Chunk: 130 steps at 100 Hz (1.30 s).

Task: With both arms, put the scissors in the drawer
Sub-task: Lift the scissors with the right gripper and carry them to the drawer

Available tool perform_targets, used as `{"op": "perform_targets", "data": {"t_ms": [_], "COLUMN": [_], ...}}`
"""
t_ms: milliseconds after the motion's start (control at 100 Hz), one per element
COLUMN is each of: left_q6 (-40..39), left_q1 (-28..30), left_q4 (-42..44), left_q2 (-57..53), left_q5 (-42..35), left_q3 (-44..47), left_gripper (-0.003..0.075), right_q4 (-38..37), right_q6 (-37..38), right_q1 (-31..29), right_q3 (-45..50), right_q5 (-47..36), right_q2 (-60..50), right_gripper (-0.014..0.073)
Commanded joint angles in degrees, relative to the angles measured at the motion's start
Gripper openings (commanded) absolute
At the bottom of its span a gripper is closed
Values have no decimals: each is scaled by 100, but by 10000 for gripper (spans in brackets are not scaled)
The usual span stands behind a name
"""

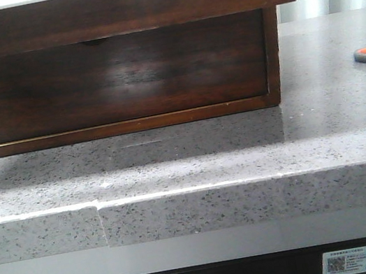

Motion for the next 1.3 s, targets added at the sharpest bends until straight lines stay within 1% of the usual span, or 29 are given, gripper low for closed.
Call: {"op": "perform_targets", "data": {"t_ms": [0,230,390,610,730,880,950,1060,1170,1290], "left_q6": [-80,-80,-80,-80,-80,-80,-80,-80,-80,-80], "left_q1": [-40,-40,-40,-40,-40,-40,-40,-40,-40,-40], "left_q4": [-345,-345,-345,-345,-345,-345,-345,-345,-345,-345], "left_q2": [37,37,37,37,37,37,37,37,37,37], "left_q5": [-226,-226,-226,-226,-229,-239,-239,-239,-239,-239], "left_q3": [-160,-160,-160,-160,-160,-160,-160,-160,-160,-160], "left_gripper": [296,296,296,296,296,295,295,295,295,295], "right_q4": [-73,-73,-73,92,674,1809,2049,2079,2079,2079], "right_q6": [-45,-45,-71,-493,-977,-1882,-2096,-2302,-2627,-3087], "right_q1": [-30,-30,-30,-19,-19,17,151,533,1143,1836], "right_q3": [-108,-212,-426,-944,-1355,-1959,-2226,-2643,-2859,-2876], "right_q5": [153,314,601,911,1025,1324,1405,1529,1446,1178], "right_q2": [-130,-334,-942,-1854,-2252,-2507,-2556,-2556,-2554,-2517], "right_gripper": [-72,-71,-72,-72,-72,-72,-72,-72,-72,-72]}}
